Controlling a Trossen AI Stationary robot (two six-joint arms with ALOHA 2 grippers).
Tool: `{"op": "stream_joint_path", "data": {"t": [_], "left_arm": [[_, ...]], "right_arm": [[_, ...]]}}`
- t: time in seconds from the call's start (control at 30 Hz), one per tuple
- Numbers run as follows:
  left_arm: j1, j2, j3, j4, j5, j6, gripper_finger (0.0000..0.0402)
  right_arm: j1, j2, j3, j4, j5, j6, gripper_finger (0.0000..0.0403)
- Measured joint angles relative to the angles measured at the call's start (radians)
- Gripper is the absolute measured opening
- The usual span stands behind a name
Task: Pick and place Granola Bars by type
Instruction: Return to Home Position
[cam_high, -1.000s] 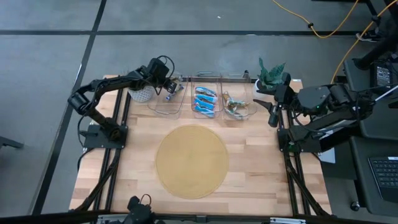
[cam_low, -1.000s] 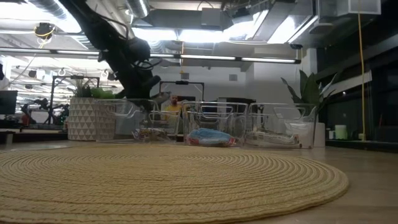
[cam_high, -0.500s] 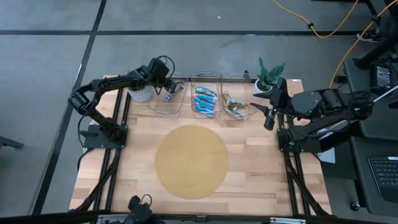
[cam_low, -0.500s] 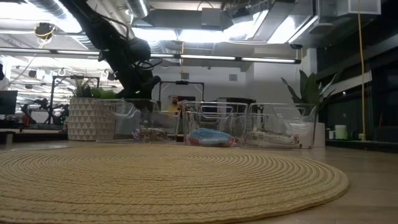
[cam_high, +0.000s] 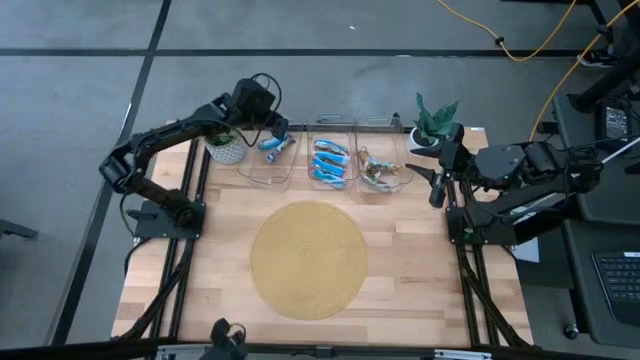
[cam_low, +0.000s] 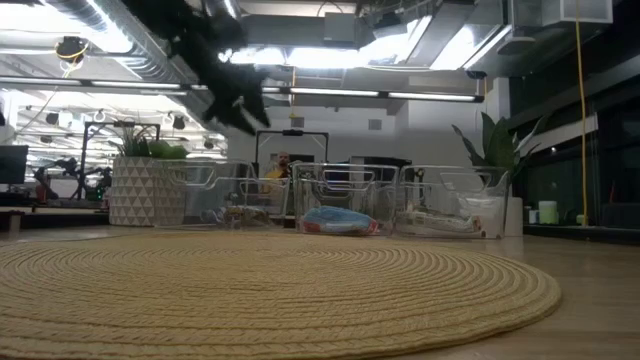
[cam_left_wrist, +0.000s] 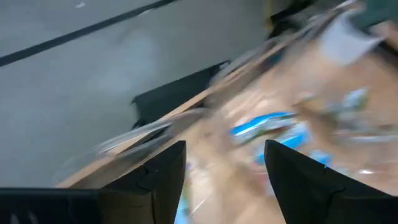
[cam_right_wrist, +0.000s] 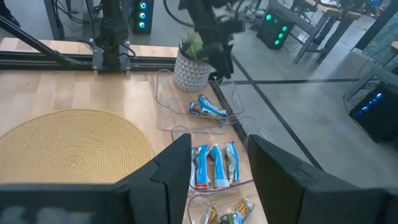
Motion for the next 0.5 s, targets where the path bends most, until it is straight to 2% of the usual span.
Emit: {"op": "stream_joint_path", "data": {"t": [0.27, 0.37, 0.5], "left_arm": [[-0.100, -0.183, 0.019, 0.005, 0.210, -0.100, 0.0204], [-0.168, -0.272, 0.019, 0.005, 0.217, -0.123, 0.0205], [-0.311, -0.394, 0.008, 0.022, 0.168, -0.120, 0.0207]], "right_arm": [[0.000, 0.001, 0.000, 0.033, 0.000, -0.043, 0.0160], [0.000, 0.001, 0.000, 0.081, 0.004, -0.081, 0.0160], [0.000, 0.001, 0.000, 0.145, 0.007, -0.122, 0.0160]]}}
